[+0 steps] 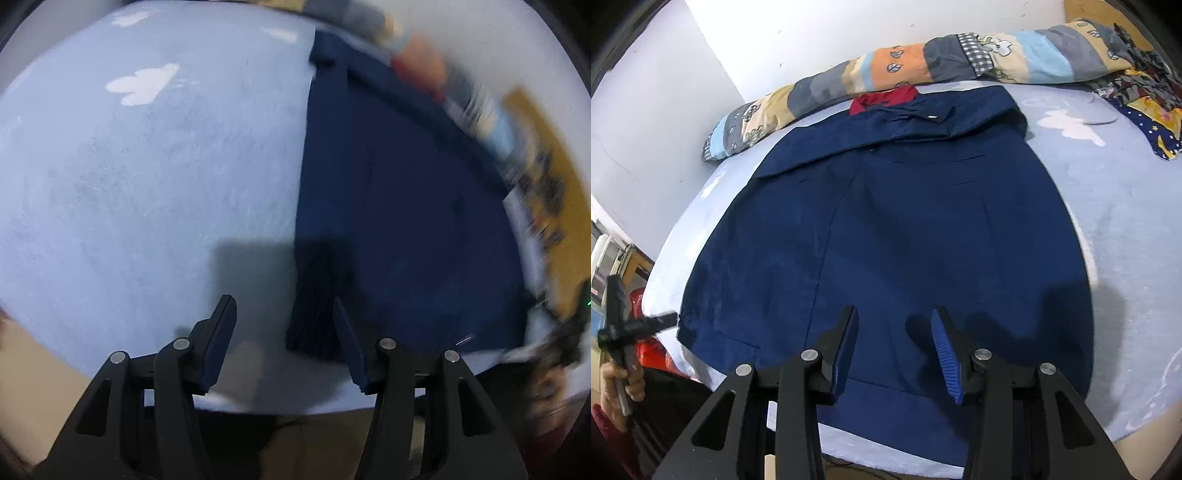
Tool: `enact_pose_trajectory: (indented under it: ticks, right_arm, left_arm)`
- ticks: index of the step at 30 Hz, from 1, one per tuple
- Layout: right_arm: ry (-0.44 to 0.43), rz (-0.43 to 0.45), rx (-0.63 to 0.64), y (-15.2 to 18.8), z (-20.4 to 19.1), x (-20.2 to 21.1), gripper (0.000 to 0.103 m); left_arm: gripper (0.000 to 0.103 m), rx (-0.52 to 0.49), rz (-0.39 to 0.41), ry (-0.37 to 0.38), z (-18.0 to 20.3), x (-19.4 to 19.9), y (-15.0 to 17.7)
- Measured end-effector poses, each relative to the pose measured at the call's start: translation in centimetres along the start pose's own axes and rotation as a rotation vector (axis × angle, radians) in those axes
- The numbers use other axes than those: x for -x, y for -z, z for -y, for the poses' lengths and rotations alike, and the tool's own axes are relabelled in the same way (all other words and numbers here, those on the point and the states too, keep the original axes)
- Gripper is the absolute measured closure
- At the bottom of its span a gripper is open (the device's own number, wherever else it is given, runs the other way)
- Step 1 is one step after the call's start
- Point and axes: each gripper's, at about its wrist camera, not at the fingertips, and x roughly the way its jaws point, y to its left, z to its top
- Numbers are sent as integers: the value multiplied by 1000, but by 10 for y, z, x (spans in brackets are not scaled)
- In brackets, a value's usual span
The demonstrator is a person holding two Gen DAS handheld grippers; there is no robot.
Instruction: Fold large clothes
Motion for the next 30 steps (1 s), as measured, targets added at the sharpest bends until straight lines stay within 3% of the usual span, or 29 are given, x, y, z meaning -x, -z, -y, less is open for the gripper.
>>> enact_pose_trajectory:
  ticks: [4, 6, 7, 9, 13, 15, 19, 21, 24, 27, 30]
  right_arm:
    - [-15, 12, 26, -1, -9, 5, 59]
    - [-24, 20, 16, -1, -7, 8, 59]
    - [-29, 23, 5, -2, -3, 9, 59]
    - [-36, 37, -26, -2, 4, 11, 58]
    - [-38, 74, -95, -5, 22, 20, 58]
    - [-26, 91, -155, -6, 37, 25, 57]
    - [-32, 102, -312, -5, 75, 31, 48]
    - [-10, 88, -389, -1, 95, 30, 48]
    - [0, 61, -472, 6, 120, 28, 50]
    - [5, 41, -500, 14, 133, 26, 49]
    - [19, 5, -505, 17, 138, 21, 42]
  left_arm:
    - [50, -192, -156, -123, 21, -3, 20]
    - [50, -303, -193, -111, 27, 12, 34]
    - [50, -308, -181, -96, 24, 25, 36]
    - [50, -256, -125, -84, 10, 52, 28]
    - [47, -82, 40, 51, -20, 98, 0]
    - [43, 1, 84, 108, -27, 98, -16]
    - [43, 77, 12, 219, -21, 50, -33]
    - [43, 93, -51, 219, -15, 17, -34]
    - [43, 88, -84, 256, -4, -9, -32]
    - [43, 36, -94, 235, 9, -16, -39]
    - [43, -14, -91, 238, 18, -17, -42]
